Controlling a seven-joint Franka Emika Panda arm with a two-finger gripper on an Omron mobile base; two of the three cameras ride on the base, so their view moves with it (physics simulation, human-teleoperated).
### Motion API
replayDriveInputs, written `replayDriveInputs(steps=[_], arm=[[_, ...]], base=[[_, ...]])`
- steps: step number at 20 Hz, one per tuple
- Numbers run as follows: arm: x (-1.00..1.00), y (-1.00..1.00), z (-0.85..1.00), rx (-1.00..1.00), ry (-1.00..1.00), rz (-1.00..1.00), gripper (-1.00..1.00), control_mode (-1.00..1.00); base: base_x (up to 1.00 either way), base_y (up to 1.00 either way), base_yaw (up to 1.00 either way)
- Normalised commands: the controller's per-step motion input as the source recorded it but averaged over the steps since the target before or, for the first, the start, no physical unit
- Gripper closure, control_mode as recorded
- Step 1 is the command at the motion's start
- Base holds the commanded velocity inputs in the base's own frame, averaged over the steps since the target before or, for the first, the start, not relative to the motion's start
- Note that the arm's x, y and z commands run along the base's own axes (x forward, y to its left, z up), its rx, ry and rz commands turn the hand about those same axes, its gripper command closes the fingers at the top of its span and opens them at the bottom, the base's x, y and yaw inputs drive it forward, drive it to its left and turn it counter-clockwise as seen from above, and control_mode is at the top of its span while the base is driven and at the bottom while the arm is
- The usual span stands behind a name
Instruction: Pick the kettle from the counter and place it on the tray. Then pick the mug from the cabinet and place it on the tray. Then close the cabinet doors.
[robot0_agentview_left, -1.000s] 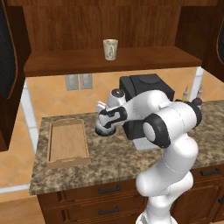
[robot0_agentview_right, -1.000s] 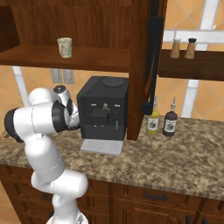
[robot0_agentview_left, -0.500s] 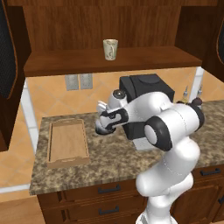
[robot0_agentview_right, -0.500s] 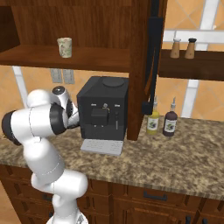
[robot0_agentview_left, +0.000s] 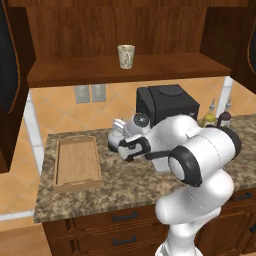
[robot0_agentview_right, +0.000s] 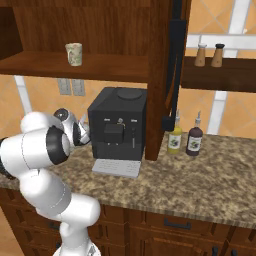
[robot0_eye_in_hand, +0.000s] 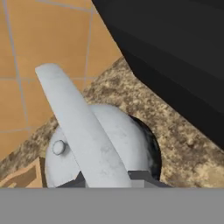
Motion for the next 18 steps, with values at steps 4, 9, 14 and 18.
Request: replayDriveInputs(steps=[4, 9, 14, 18], arm=[[-0.14, 0.01, 0.64, 0.03, -0.07, -0.02, 1.00, -1.00], [-0.08, 0.04, 0.65, 0.04, -0.04, 0.00, 1.00, -1.00], [-0.16, 0.27, 0.29, 0.00, 0.00, 0.00, 1.00, -1.00], [-0.30, 0.37, 0.22, 0.00, 0.00, 0.00, 1.00, -1.00]], base=[[0.00, 0.00, 0.00], [0.00, 0.00, 0.00], [0.00, 0.00, 0.00], [0.00, 0.00, 0.00]])
